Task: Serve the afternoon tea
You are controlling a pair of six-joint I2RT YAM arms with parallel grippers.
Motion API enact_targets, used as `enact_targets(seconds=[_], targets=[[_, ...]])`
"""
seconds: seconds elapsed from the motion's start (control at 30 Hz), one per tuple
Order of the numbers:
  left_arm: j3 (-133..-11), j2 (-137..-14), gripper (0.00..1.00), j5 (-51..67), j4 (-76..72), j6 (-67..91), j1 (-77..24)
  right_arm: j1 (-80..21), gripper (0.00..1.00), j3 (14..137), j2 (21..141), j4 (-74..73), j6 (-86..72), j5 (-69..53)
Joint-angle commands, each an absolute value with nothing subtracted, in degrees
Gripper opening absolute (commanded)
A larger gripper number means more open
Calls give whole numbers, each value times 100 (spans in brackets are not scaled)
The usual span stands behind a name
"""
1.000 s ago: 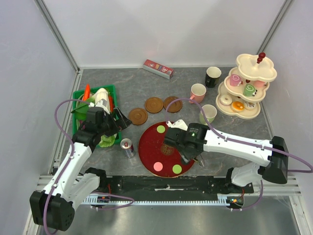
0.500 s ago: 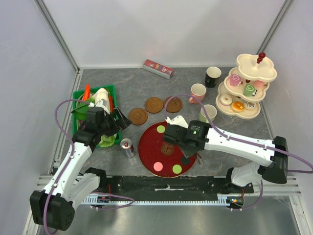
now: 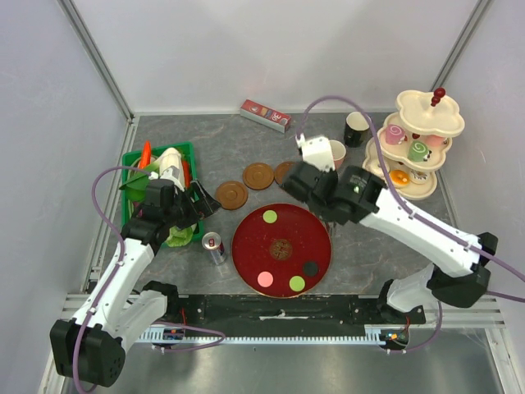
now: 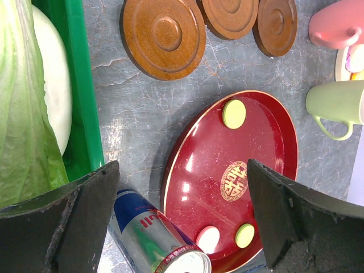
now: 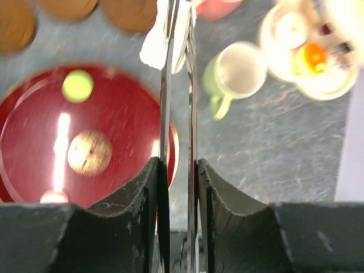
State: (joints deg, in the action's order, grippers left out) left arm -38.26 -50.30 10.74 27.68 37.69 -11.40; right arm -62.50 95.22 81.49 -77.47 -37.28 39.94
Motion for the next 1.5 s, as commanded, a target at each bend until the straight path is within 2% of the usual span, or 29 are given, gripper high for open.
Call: enact_targets(seconds=[0.0,0.17,0.53,0.87,1.2,1.47], targets=[[-3894,-4948,98,1178,2716,3823,-1143,-5425,37,10325,8700,-8297,-3438,5571],[-3885,-4948,98,1195,2663,3832,-1151,-4335,37,10617,9131,-7552,-2507,5740],[-3806,-4931,98,1301,2540,3841,-1151,-3209,37,11179,10229,-5969,-748,6187],[-3779,-4746,98,1415,2470,3850,-1151,-2585,38,12137,11592,-5011,316,6617],[-3744,-4790,98,1468,2347,3858,-1151,-2154,38,12147,12331,-4430,1142,7215],[-3744,-4816,98,1476,2329,3858,-1160,-1881,38,11892,12366,-4272,1318,7488]])
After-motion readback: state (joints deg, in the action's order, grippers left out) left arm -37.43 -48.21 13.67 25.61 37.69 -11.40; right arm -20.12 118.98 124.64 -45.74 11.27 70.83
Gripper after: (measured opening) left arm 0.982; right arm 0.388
